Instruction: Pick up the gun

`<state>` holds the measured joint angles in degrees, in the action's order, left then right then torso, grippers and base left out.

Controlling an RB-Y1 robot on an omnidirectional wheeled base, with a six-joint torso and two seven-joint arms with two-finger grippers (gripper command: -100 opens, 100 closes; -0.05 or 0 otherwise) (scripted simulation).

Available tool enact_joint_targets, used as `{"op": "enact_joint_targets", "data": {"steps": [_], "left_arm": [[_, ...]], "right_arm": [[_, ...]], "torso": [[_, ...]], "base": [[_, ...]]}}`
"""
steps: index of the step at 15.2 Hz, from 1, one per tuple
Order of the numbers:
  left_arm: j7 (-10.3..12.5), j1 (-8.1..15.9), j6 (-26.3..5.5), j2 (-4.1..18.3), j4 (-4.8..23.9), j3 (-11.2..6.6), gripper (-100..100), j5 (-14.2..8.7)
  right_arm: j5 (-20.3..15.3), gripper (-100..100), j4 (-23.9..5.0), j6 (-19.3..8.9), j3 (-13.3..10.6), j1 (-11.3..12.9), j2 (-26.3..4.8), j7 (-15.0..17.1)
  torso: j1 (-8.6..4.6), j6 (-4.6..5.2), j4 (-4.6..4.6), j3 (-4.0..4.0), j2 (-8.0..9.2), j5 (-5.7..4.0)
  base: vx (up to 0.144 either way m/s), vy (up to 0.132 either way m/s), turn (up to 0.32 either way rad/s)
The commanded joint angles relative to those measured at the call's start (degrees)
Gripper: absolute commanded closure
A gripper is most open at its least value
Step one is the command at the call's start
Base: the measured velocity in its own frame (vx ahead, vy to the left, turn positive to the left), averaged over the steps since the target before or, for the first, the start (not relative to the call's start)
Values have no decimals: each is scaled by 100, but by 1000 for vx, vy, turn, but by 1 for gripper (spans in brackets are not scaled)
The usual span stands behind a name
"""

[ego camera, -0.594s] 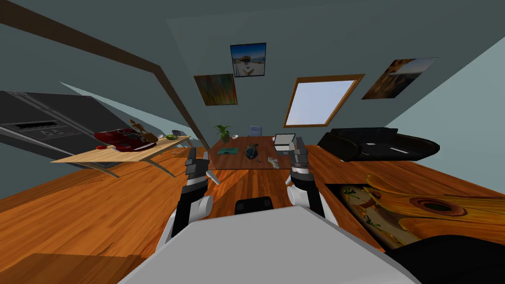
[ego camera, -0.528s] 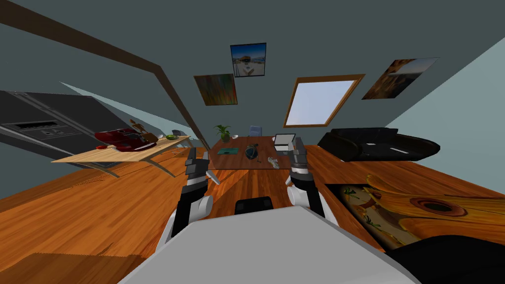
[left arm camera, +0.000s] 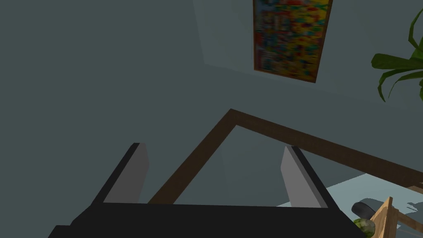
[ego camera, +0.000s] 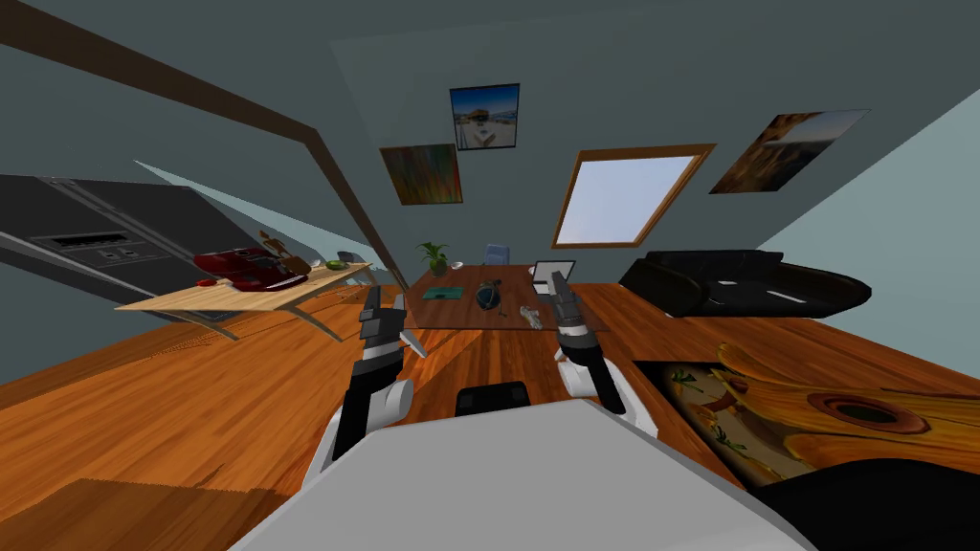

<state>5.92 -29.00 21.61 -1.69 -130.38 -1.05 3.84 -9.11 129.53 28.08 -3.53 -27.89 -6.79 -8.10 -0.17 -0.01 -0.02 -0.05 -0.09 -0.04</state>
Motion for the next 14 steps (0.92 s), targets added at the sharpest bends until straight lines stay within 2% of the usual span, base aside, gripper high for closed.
{"op": "enact_joint_targets", "data": {"steps": [1,2,3,4,5,6,7,8,9,10,11,12,14], "left_arm": [[0,0,0,0,0,0,0,0],[0,0,0,0,0,0,0,0],[0,0,0,0,0,0,0,0],[0,0,0,0,0,0,0,0],[0,0,0,0,0,0,0,0],[0,0,0,0,0,0,0,0],[0,0,0,0,0,0,0,0],[0,0,0,0,0,0,0,0],[0,0,0,0,0,0,0,0],[0,0,0,0,0,0,0,0],[0,0,0,0,0,0,0,0],[0,0,0,0,0,0,0,0],[0,0,0,0,0,0,0,0]], "right_arm": [[-112,-100,-115,38,-52,65,-174,5],[-269,-100,-296,84,-116,180,-377,15],[-269,-100,-296,84,-116,180,-383,15],[-445,-100,-498,135,-188,307,-590,26],[-445,-100,-498,135,-188,307,-590,26],[-637,-100,-713,191,-267,446,-788,38],[-637,-100,-719,191,-267,446,-794,38],[-845,-100,-922,251,-353,597,-988,52],[-845,-100,-959,251,-353,597,-995,52],[-1067,-100,-1143,316,-444,758,-1178,66],[-1067,-100,-1216,316,-444,758,-1192,66],[-1258,-100,-1385,384,-541,929,-1386,81],[-1302,-100,-1488,384,-541,929,-1386,81]], "torso": [[0,0,0,0,0,0],[-1,0,0,0,0,0],[-3,0,0,0,0,-1],[-3,1,0,0,0,-1],[-6,-1,0,-1,-1,-1],[-8,0,0,-1,-1,-2],[-8,0,-1,-2,-3,-2],[-7,1,-1,-2,-4,-2],[-8,-1,-1,-3,-5,-2],[-7,0,-1,-3,-5,-2],[-8,-1,-1,-3,-6,-2],[-10,1,-1,-3,-5,-2],[-11,0,-2,-5,-8,-3]], "base": [[15,-35,41],[11,-41,51],[13,-40,45],[15,-52,58],[15,-55,60],[22,-50,62],[24,-45,53],[22,-52,77],[20,-49,66],[20,-50,67],[21,-55,58],[30,-62,71],[23,-48,54]]}}
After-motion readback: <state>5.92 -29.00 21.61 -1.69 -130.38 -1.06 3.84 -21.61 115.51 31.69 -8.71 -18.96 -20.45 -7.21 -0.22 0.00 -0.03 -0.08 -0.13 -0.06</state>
